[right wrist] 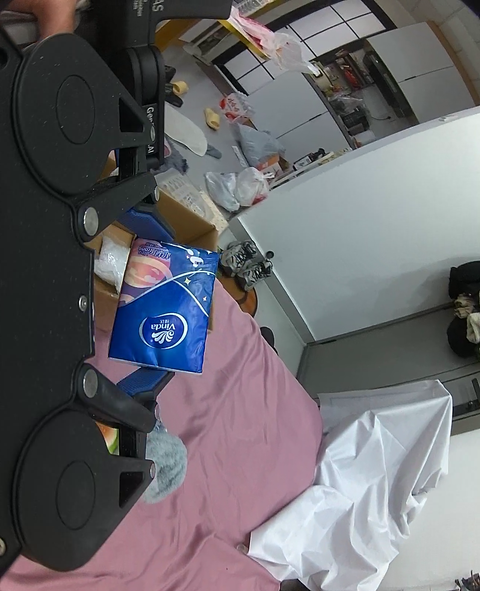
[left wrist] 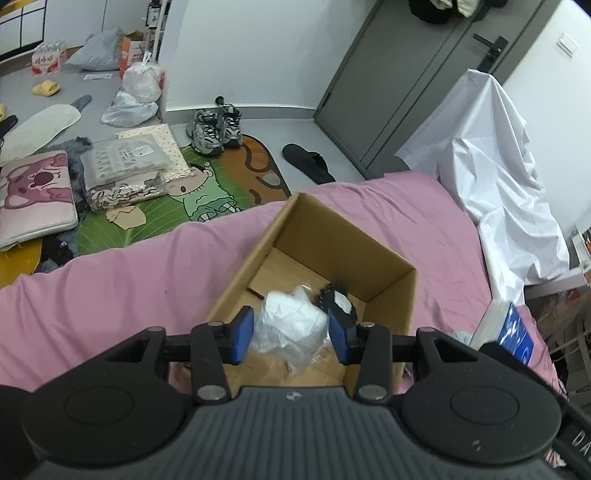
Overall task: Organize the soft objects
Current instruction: 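Carry the paper ball and tissue pack over the cardboard box with both grippers, then open the left gripper into the box while the right drops the tissue pack inside, then move both open grippers from the box toward the plushes on the bed, then grasp the small blue-grey plush with the left gripper while the right grasps the plush hamburger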
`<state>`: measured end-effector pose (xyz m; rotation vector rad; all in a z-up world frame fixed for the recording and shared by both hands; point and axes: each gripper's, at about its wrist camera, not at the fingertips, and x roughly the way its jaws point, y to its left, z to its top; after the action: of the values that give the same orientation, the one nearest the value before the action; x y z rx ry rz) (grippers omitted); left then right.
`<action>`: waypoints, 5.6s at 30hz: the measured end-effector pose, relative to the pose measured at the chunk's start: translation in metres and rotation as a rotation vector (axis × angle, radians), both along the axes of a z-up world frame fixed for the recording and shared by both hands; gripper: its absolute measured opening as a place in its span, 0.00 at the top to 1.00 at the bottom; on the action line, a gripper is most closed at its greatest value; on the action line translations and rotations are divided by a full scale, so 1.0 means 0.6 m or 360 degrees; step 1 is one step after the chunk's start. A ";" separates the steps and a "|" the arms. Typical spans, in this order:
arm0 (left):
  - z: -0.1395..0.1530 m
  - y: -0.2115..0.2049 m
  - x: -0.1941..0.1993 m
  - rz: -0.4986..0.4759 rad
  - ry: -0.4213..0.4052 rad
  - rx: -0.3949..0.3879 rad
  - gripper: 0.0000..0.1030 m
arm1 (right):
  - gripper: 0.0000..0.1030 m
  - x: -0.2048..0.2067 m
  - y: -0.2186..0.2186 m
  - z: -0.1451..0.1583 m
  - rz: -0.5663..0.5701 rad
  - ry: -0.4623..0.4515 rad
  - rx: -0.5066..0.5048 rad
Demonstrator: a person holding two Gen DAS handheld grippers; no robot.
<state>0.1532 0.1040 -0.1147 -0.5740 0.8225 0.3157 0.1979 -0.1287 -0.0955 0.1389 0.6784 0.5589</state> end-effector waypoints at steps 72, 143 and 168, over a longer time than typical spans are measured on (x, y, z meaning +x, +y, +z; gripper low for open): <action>0.120 -0.188 -0.043 -0.0114 -0.0114 0.0546 0.11 | 0.00 -0.040 -0.138 0.033 -0.0270 0.0079 -0.0038; -0.065 -0.345 0.179 -0.0643 0.0249 0.0575 0.25 | 0.09 0.086 -0.299 -0.118 -0.0529 0.0806 0.0409; -0.132 -0.346 0.247 -0.1106 0.0363 0.0802 0.54 | 0.31 0.132 -0.262 -0.194 -0.0611 0.1132 0.0629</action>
<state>0.3012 -0.1034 -0.1937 0.2354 1.0623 -0.0607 0.2772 -0.2858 -0.2117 0.8490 1.1896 0.2534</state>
